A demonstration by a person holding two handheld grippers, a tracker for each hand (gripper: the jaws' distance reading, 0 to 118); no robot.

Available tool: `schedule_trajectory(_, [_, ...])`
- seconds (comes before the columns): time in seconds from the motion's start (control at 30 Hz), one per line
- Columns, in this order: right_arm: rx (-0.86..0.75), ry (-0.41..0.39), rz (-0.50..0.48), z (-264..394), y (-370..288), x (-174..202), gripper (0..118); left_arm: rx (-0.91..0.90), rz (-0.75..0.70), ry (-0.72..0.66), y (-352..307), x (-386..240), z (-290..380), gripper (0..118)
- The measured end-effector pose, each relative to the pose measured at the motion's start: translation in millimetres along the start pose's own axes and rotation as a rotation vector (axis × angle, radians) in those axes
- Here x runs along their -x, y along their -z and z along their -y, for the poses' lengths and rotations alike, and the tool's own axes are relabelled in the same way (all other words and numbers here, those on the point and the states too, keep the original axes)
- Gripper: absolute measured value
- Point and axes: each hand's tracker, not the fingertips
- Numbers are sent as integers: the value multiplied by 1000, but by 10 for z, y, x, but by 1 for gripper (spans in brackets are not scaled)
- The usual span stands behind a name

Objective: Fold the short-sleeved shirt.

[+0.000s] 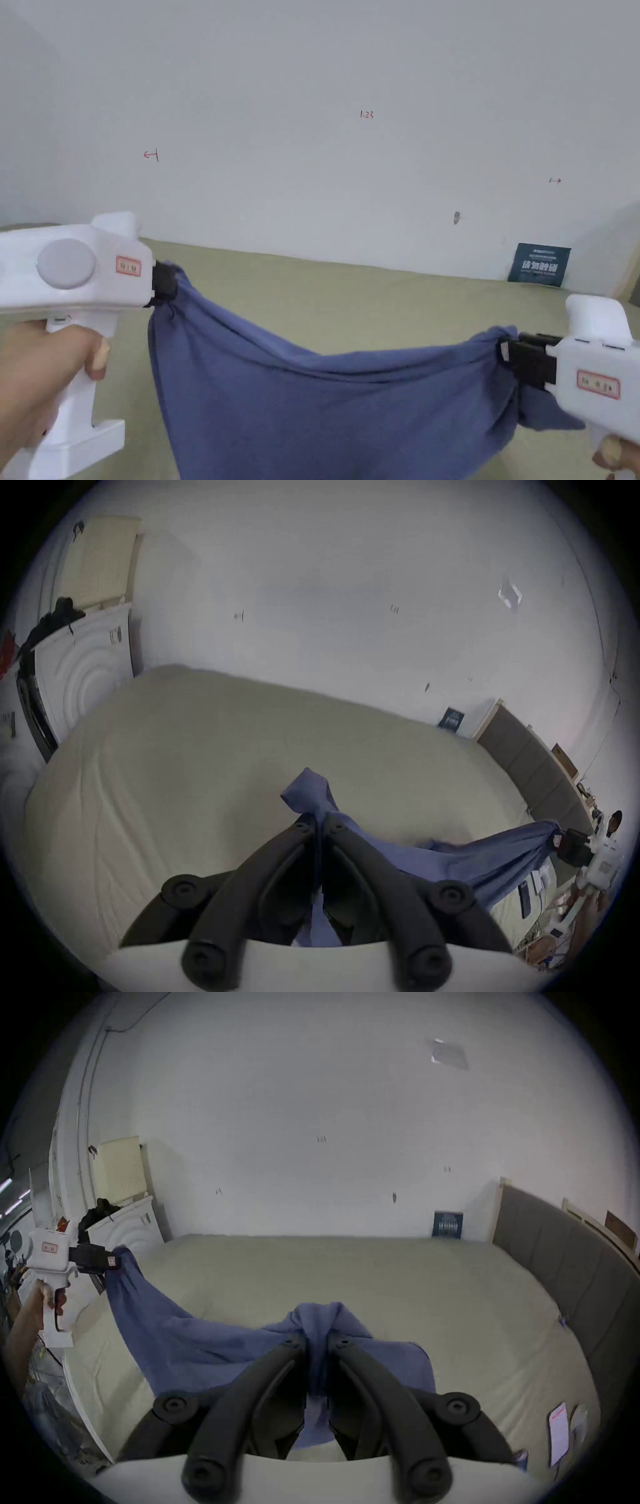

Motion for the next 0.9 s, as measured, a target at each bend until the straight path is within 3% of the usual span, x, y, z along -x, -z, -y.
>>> schedule_trajectory(0.2, [-97, -21, 10, -813, 101, 28, 11, -97, -38, 77, -85, -32, -578, 4])
schedule_trajectory(0.27, [-129, -14, 15, -1033, 144, 13, 11, -105, -35, 73, -35, -4, -343, 4])
schedule_trajectory(0.47, [-205, 31, 23, -1409, 305, -86, 11, -199, -59, 3, -202, -107, -1025, 4])
schedule_trajectory(0.67, [-238, 68, 33, -1321, 450, -167, 11, -219, -53, -7, -302, -258, -977, 4])
schedule_trajectory(0.9, [-185, 115, 11, -746, 612, -205, 11, -128, -51, -14, 56, 195, -689, 4])
